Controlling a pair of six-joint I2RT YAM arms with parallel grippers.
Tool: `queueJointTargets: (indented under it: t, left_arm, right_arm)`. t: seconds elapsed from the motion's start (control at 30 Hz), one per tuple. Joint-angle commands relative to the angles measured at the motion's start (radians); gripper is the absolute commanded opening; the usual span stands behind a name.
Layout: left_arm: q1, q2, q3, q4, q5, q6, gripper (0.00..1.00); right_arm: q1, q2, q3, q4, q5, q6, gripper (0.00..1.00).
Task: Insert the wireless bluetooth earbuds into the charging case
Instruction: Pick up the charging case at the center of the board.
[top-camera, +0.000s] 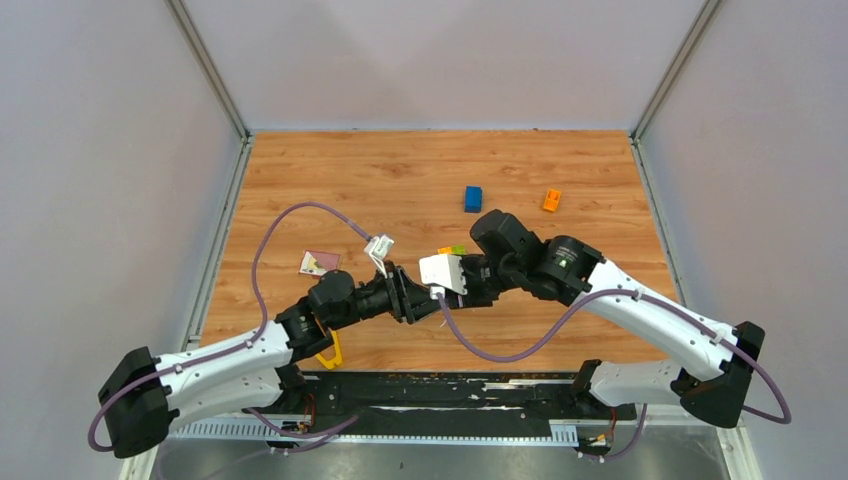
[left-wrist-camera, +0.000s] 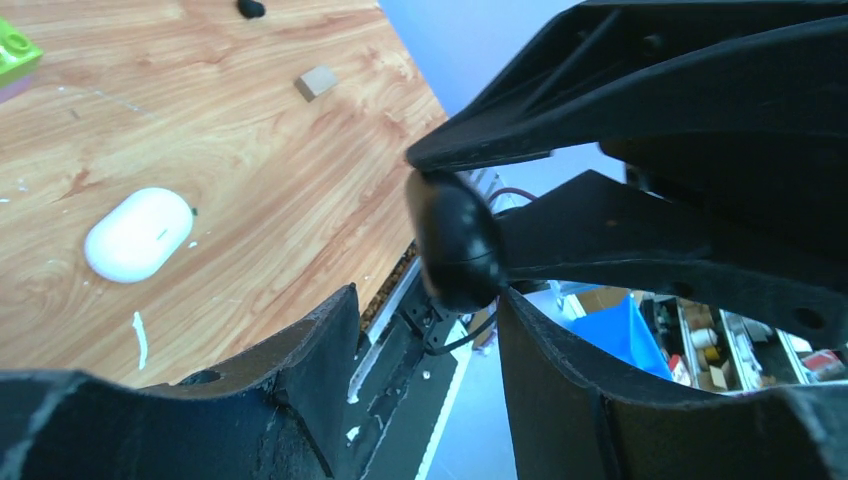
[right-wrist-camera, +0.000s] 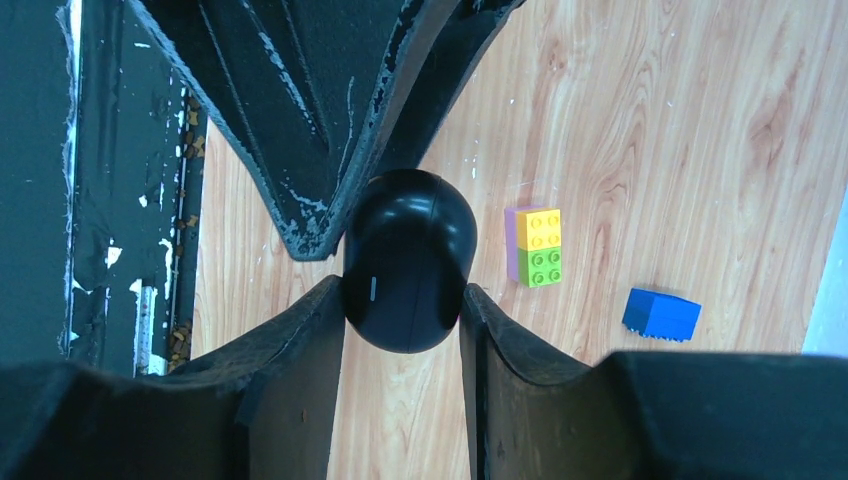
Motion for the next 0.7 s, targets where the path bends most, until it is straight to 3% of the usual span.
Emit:
queueJointTargets:
  t: [0.0,0.23,0.67]
  left_arm:
    - [0.003,0.024,0.041,0.104,0.054,-0.008,0.6]
    - [0.003,0.04,0.029,0.124,0.04,-0.037,0.47]
    - [0.003,0.094,0.042,0.162,0.053,-0.051,0.43]
  right_arm:
    - [0.009,-0.002,-0.022,0.034,0.025,-0.029,0.0]
    - [0.014,0.007,-0.015,0.037,0.018,-0.023,0.02]
    - [0.025,0.0,-0.039,0.031,0.016,-0.029,0.04]
